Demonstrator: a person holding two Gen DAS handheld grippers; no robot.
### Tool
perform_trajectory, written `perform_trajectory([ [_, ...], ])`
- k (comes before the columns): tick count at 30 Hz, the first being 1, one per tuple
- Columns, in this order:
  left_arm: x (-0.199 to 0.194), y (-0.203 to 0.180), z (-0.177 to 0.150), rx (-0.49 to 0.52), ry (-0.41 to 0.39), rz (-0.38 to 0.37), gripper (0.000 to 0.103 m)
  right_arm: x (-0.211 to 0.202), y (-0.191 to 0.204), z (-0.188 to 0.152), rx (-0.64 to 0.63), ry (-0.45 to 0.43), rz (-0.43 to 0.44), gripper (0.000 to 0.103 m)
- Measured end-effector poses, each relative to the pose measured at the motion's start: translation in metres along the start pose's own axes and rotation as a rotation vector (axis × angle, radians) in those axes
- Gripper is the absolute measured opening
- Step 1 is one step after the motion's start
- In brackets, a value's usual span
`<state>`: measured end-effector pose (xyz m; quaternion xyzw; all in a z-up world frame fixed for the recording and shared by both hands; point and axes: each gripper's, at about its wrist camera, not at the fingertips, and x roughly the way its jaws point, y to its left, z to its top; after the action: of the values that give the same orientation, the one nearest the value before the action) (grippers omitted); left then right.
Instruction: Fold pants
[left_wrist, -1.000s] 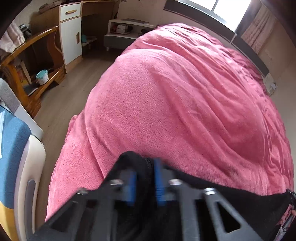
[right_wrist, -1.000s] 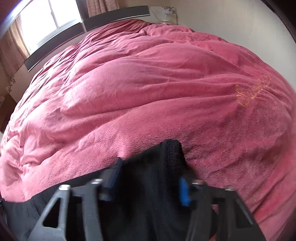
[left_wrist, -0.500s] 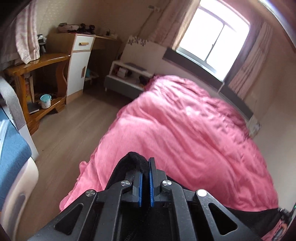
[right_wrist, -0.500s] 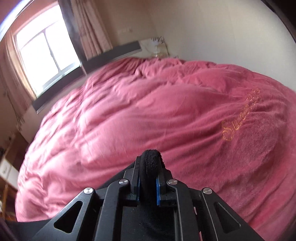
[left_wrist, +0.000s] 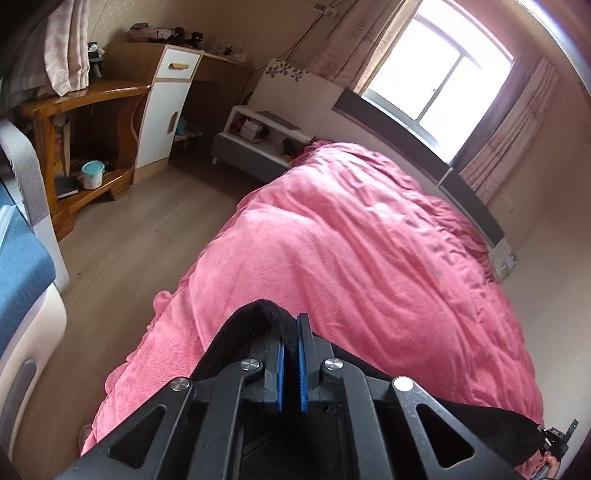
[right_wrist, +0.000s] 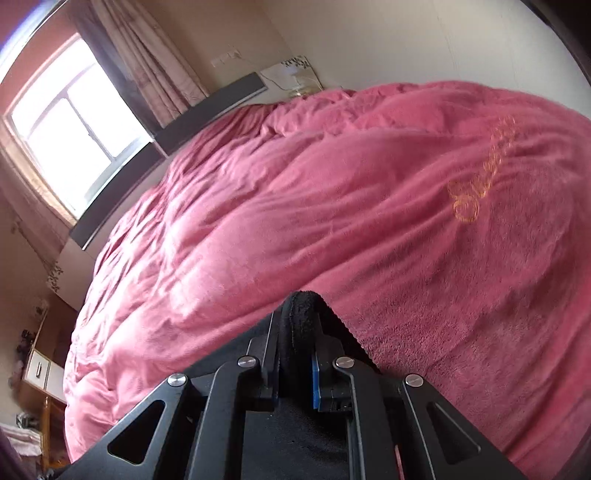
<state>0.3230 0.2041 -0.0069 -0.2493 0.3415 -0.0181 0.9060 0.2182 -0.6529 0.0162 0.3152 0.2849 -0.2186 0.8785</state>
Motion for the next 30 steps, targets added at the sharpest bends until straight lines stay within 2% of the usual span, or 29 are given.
perform_trajectory([
  [7, -0.066, 0.006, -0.01, -0.02, -0.059, -0.13, 0.005, -0.058, 0.003, -0.011, -0.012, -0.034, 0.08, 0.012],
  [17, -0.134, 0.064, -0.072, -0.219, -0.086, -0.241, 0.005, -0.116, -0.073, -0.06, 0.151, -0.029, 0.112, 0.012],
  [24, -0.168, 0.102, -0.123, -0.36, -0.104, -0.277, 0.005, -0.15, -0.119, -0.097, 0.198, -0.016, 0.124, 0.012],
  [30, -0.192, 0.136, -0.156, -0.467, -0.122, -0.289, 0.005, -0.179, -0.143, -0.132, 0.239, -0.057, 0.153, 0.012],
])
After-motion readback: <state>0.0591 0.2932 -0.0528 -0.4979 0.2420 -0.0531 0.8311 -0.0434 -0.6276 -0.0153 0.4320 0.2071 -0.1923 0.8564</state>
